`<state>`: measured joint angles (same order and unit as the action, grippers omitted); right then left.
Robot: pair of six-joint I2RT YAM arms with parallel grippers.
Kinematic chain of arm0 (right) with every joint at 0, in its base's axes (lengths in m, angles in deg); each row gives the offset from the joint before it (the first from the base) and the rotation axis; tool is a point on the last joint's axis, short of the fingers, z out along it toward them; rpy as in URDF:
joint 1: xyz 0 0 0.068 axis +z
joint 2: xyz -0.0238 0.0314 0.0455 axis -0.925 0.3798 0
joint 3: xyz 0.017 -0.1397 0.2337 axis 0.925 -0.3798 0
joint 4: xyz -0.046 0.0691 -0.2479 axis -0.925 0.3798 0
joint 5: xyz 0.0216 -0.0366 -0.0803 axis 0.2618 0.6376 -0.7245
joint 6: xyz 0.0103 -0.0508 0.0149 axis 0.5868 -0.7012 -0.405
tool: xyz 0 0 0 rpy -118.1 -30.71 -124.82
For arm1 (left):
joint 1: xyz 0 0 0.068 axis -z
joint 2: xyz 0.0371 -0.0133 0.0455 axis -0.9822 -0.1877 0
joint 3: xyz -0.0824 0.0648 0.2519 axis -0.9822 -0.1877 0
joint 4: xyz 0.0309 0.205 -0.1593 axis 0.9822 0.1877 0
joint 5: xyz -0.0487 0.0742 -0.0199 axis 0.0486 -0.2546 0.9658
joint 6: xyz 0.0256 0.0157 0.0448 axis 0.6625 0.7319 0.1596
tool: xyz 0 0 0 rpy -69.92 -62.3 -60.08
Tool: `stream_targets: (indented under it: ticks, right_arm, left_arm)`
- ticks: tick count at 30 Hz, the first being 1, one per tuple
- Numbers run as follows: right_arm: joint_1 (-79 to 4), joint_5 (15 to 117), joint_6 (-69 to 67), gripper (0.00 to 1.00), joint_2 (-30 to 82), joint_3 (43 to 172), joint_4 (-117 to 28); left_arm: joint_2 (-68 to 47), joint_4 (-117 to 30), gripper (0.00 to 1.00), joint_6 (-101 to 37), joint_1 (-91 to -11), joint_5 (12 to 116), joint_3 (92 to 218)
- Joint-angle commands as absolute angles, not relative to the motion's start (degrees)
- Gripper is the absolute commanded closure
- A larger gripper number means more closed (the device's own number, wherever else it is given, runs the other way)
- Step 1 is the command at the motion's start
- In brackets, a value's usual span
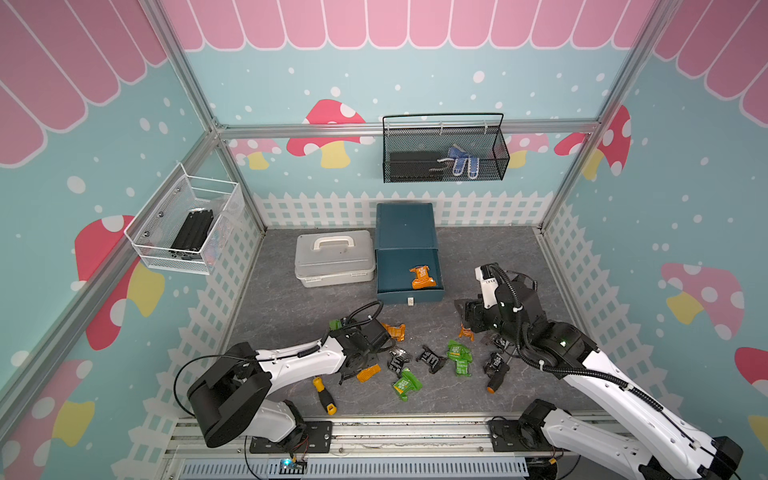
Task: Place the cookies into the drawer by color
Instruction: Pick up the cookie at the center of the board, then place the cookie in the drawer.
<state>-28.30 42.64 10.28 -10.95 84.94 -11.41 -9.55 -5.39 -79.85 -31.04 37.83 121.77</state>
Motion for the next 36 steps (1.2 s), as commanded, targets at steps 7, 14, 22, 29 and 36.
stream_targets:
  ticks: [7, 14, 22, 29, 36]
  right_arm:
    - [-28.47, 42.09, 9.97, 0.31, -12.35, 83.29, -13.75]
    - [-28.56, 43.99, 9.69, 0.3, -12.96, 80.13, -16.62]
    - [-38.02, 49.7, 11.15, 0.29, -6.02, 76.89, -17.72]
    - [-44.51, 53.11, 11.99, 0.29, -6.08, 75.2, -18.87]
    - [-44.31, 60.21, 14.22, 0.3, -4.89, 77.98, -22.52]
  left_arm:
    - [0.68, 6.88, 0.71, -70.07, -31.01, 28.4, 127.08]
    - [8.14, 15.8, 0.74, -63.08, -32.36, 21.77, 135.52]
    - [11.6, 16.64, 0.76, -56.01, -32.6, 21.47, 149.61]
    - [2.77, 15.71, 0.75, -46.21, -32.52, 23.37, 162.84]
    - [-12.52, 15.72, 0.76, -38.9, -34.5, 25.11, 178.11]
